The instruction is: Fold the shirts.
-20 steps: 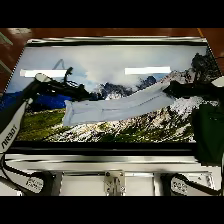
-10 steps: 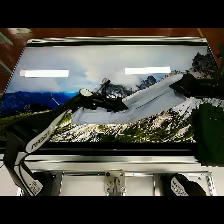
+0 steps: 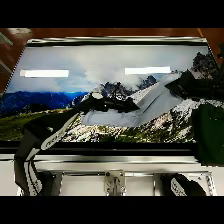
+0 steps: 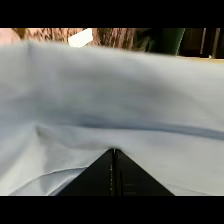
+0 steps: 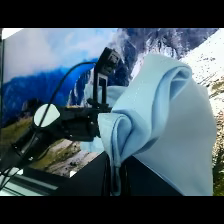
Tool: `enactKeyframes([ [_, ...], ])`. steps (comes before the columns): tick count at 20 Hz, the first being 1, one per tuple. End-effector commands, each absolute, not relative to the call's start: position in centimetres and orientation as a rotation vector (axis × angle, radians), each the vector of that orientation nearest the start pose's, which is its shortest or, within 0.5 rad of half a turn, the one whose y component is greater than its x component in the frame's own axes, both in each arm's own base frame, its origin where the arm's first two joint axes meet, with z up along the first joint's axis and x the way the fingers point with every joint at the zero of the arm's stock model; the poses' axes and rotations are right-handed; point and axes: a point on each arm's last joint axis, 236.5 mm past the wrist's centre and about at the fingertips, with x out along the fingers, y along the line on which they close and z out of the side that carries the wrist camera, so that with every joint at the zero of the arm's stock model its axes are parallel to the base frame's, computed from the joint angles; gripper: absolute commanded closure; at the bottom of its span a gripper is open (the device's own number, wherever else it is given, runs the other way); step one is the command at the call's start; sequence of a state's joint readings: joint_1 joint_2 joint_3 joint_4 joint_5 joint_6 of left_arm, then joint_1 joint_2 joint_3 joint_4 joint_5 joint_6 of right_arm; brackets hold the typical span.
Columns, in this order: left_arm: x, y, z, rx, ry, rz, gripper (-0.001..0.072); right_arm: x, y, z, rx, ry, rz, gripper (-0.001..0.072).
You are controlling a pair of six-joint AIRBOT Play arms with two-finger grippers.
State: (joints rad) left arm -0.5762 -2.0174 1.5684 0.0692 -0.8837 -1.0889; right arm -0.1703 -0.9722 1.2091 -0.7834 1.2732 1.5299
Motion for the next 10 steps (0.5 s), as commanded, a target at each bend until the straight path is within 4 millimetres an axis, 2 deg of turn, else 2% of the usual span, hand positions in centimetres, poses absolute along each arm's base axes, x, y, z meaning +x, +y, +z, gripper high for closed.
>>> enactKeyframes([
  [1,42.2,-39.9,-0.5,-0.614,1.206,-0.939,0.0681,36.7,14.4,19.3,0.636,0.884,0.495,0.064],
  [2,43.6,-35.8,0.7,-0.517,1.188,-0.862,0.0681,37.3,16.2,19.1,0.628,0.878,0.524,0.064],
  [4,45.8,-26.8,4.4,-0.373,1.131,-0.697,0.068,38.5,20.8,17.9,0.616,0.867,0.581,0.064],
  [6,46.8,-18.5,9.9,-0.328,1.03,-0.561,0.0679,39.5,25.8,15.9,0.625,0.871,0.626,0.064],
  [8,46.6,-11.8,15.8,-0.354,0.901,-0.463,0.0678,40.2,31.1,12.7,0.659,0.896,0.651,0.064],
  [10,45.3,-6.6,20.8,-0.367,0.781,-0.371,0.0678,40.3,35.9,8.5,0.712,0.94,0.647,0.064],
])
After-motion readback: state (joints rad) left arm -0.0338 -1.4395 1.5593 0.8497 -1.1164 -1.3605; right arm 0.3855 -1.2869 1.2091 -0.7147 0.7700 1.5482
